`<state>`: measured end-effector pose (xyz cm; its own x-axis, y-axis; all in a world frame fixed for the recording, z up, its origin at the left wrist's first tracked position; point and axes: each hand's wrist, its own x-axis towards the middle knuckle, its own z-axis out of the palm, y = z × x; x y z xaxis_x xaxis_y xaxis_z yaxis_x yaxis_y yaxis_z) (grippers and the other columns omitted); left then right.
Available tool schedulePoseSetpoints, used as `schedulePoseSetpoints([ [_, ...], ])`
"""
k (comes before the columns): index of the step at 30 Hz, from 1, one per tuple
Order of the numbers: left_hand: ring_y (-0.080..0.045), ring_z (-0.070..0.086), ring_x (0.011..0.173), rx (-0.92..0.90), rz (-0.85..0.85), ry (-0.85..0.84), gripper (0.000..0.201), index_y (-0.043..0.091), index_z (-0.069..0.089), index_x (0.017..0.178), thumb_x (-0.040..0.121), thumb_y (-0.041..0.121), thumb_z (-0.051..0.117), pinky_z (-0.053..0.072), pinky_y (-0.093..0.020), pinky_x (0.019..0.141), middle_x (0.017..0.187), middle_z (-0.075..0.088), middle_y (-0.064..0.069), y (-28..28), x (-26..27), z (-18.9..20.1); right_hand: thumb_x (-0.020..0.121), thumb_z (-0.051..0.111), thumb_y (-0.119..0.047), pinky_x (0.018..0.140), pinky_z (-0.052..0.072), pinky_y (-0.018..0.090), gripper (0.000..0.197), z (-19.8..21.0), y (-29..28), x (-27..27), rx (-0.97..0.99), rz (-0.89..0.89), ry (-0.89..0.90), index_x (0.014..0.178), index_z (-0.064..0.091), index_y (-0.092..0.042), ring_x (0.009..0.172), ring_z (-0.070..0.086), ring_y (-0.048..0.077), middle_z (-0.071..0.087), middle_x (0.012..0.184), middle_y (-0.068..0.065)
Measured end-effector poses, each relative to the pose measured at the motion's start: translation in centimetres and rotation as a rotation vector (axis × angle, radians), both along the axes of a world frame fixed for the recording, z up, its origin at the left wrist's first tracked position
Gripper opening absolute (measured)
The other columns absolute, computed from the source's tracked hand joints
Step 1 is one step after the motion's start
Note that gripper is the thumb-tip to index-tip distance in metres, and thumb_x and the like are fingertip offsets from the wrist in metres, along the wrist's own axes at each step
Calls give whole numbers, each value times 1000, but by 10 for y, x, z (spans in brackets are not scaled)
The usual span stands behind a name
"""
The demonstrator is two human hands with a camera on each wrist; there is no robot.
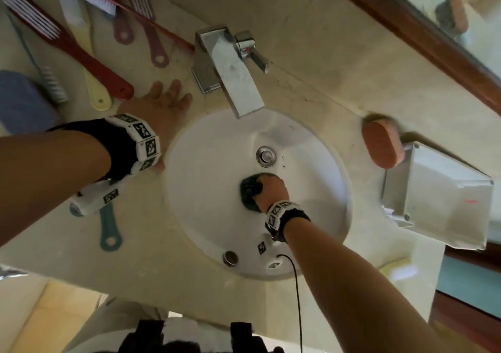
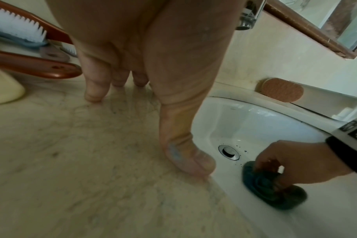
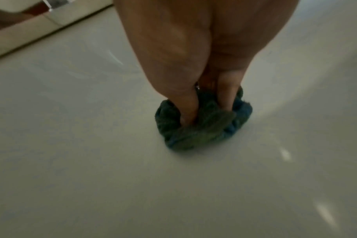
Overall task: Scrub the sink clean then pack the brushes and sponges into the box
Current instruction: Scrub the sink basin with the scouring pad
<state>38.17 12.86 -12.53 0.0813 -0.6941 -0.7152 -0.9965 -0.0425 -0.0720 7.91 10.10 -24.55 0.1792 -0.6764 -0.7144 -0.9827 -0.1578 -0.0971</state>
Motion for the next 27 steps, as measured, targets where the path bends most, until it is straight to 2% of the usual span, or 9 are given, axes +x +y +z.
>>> schedulePoseSetpoints([
  [4,-35,-8,148,25,-9,-9,156,21,-27,148,50,56,89,18,-53,116,157,-28,-7,-2,0,0,86,62,-11,90,50,37,44,-8,-32,19,-194,-287,-72,129,54,-12,109,60,33,62,119,13],
  [7,-35,-7,148,23,-2,12,159,23,-28,148,47,58,89,21,-56,116,157,-28,-5,-3,2,-2,83,63,-13,84,53,36,35,-8,-49,14,-228,-367,-107,118,60,-11,101,63,34,65,113,14],
  [10,-35,-8,148,23,2,31,160,24,-28,148,45,59,89,21,-57,116,157,-29,-4,-2,3,-1,80,62,-17,80,54,36,33,5,-56,-7,-216,-330,-71,112,59,-9,96,63,34,63,108,14],
  [13,-35,-8,148,36,-7,20,159,23,-28,148,47,58,89,20,-54,117,157,-29,-6,-3,2,1,81,61,-23,83,55,39,36,15,-57,-39,-166,-230,82,113,57,-9,97,62,32,61,109,12],
  [16,-36,-8,148,39,-8,26,158,21,-28,149,48,58,89,18,-52,118,157,-29,-8,-3,2,4,88,60,-20,88,51,35,37,11,-51,-63,-103,-174,195,122,56,-5,104,62,30,61,118,13],
  [18,-36,-9,148,47,-8,24,157,21,-28,148,49,57,89,15,-49,117,157,-29,-8,-3,1,5,89,60,-17,93,50,36,38,6,-49,-63,-141,-156,213,126,55,-6,109,60,30,58,124,14],
  [22,-33,-10,148,47,-12,-1,155,21,-29,148,51,56,88,18,-50,117,156,-31,-6,-3,0,5,88,60,-9,101,45,40,40,-3,-61,-27,-231,-135,49,128,54,-8,118,54,32,57,128,16],
  [27,-33,-10,148,71,-8,-8,157,22,-29,148,50,57,88,17,-50,117,156,-30,-6,-4,-1,9,86,58,-4,101,46,40,48,1,-66,19,-153,-80,-178,132,54,-15,119,55,33,58,130,13],
])
